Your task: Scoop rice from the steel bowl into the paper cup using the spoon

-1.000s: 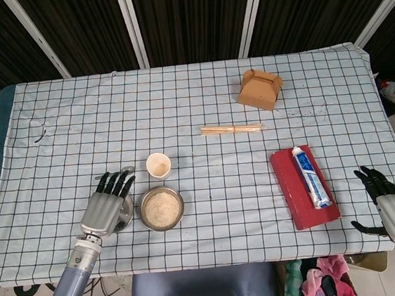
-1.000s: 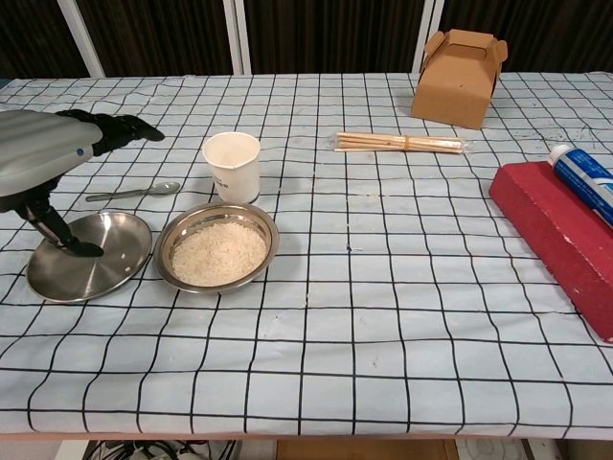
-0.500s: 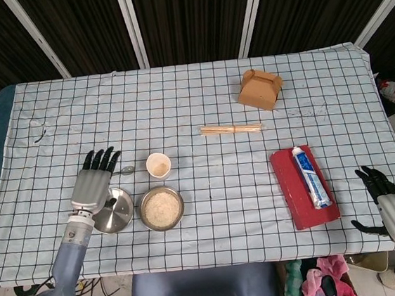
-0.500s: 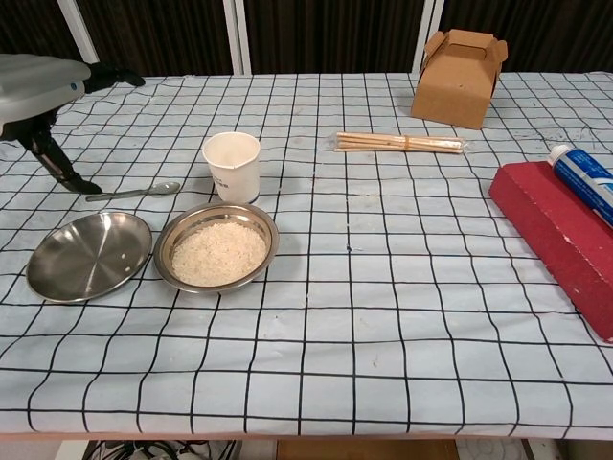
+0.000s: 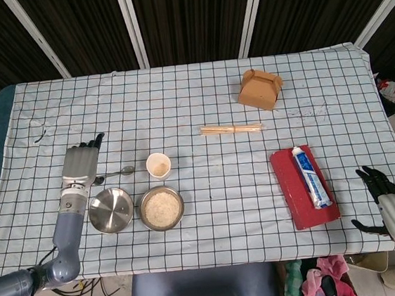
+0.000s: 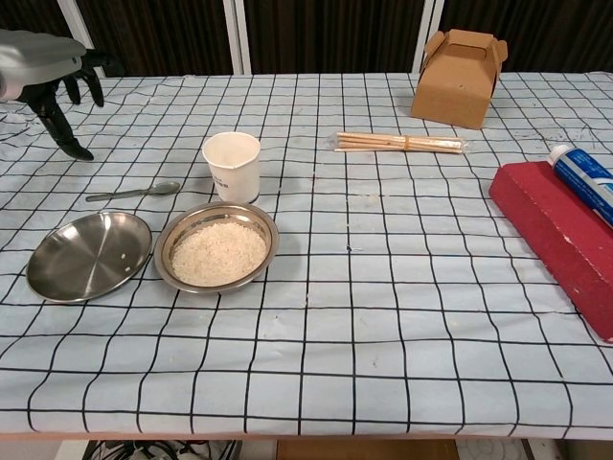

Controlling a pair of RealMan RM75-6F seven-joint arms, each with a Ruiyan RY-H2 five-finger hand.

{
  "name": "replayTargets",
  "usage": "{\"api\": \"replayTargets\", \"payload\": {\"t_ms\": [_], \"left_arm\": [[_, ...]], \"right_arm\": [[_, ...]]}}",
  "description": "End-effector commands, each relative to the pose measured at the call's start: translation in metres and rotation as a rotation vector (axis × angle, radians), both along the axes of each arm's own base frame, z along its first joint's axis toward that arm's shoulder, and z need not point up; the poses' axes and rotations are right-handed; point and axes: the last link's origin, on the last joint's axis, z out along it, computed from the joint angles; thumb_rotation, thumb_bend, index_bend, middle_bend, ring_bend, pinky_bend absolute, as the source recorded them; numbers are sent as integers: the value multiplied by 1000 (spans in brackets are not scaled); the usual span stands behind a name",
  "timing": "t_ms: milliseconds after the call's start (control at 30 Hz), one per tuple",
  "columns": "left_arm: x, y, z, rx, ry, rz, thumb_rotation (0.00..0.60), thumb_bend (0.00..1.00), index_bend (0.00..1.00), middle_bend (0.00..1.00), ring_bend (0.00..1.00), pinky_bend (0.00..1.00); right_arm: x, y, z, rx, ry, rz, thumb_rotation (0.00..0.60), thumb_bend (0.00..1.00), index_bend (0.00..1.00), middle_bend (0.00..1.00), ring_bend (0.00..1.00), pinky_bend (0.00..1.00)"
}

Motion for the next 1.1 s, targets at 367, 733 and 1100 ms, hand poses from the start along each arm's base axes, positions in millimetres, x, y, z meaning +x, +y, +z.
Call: {"api": "replayTargets", "payload": {"t_ms": [367,733,1100], "left_arm": [[-6,21,-33,-52,80,89,600,248,513,1000,997,1000],[-14,24,-51,-75,111,157,600,309,505,1000,1000,1000],[-19,23,-62,-101,130,188,600,343,472,1000,1000,1000]], "right_arm": [[-1,0,1,-5,0,-6,600,138,0,0,0,176],[-1,0,4,-12,-14,-13,600,147,0,0,0,176],[-2,1,5,-15,-24,-17,600,153,0,0,0,176]]}}
